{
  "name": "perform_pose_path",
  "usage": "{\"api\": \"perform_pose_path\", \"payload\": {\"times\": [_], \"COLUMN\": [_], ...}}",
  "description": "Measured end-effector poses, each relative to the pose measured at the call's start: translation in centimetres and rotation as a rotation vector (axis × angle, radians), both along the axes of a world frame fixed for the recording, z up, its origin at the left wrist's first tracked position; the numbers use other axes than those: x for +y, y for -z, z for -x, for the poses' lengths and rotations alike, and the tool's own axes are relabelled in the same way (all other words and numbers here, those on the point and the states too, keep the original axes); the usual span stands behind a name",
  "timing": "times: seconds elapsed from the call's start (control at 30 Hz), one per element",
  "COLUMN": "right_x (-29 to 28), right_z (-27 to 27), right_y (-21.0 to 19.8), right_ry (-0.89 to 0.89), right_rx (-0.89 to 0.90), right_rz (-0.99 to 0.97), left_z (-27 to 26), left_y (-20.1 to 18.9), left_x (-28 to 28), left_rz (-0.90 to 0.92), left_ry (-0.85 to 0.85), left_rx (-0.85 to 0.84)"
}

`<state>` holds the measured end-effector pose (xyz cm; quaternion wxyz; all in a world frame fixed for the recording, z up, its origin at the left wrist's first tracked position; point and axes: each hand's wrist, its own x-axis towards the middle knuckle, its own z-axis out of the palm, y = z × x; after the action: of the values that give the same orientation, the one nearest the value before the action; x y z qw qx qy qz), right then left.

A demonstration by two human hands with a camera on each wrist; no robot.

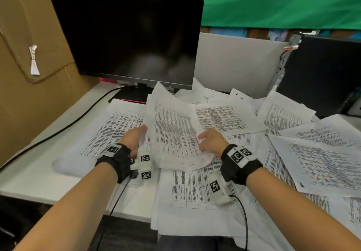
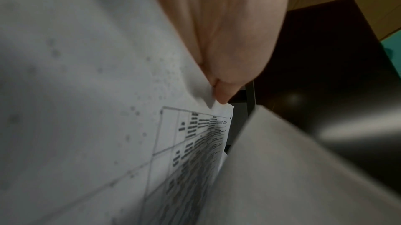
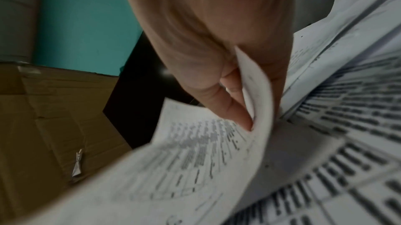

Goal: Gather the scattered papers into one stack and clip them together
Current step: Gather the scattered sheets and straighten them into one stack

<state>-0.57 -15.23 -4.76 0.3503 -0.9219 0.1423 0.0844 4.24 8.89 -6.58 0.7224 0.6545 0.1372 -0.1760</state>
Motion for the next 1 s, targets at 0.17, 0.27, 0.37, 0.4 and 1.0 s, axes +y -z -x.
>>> {"api": "perform_pose_path", "payload": {"times": [0.17,0.27,0.37,0.4,1.0], "right_x": [-0.2,0.9,1.5,1.0,-7.9], "right_z": [0.0,0.0,-0.2,-0.3,-2.9], "right_y": [-0.3,-0.3,-0.4,-0.5,-2.6], "right_ry": [0.116,0.096,0.084,0.125,0.482], "right_rx": [0.041,0.037,0.085,0.060,-0.385], "right_rz": [-0.173,-0.302,-0.420,-0.450,-0.522], "left_z": [0.1,0.4,0.1,0.0,2.9], "left_y": [0.0,-0.1,0.1,0.2,-2.1], "left_x": [-0.1,-0.5,-0.5,-0.3,-1.2], "left_rz": [0.148,-0.003,-0.136,-0.150,0.077], "left_ry": [0.103,0.162,0.161,0.148,0.033], "left_rx": [-0.033,-0.088,-0.121,-0.124,-0.131]}}
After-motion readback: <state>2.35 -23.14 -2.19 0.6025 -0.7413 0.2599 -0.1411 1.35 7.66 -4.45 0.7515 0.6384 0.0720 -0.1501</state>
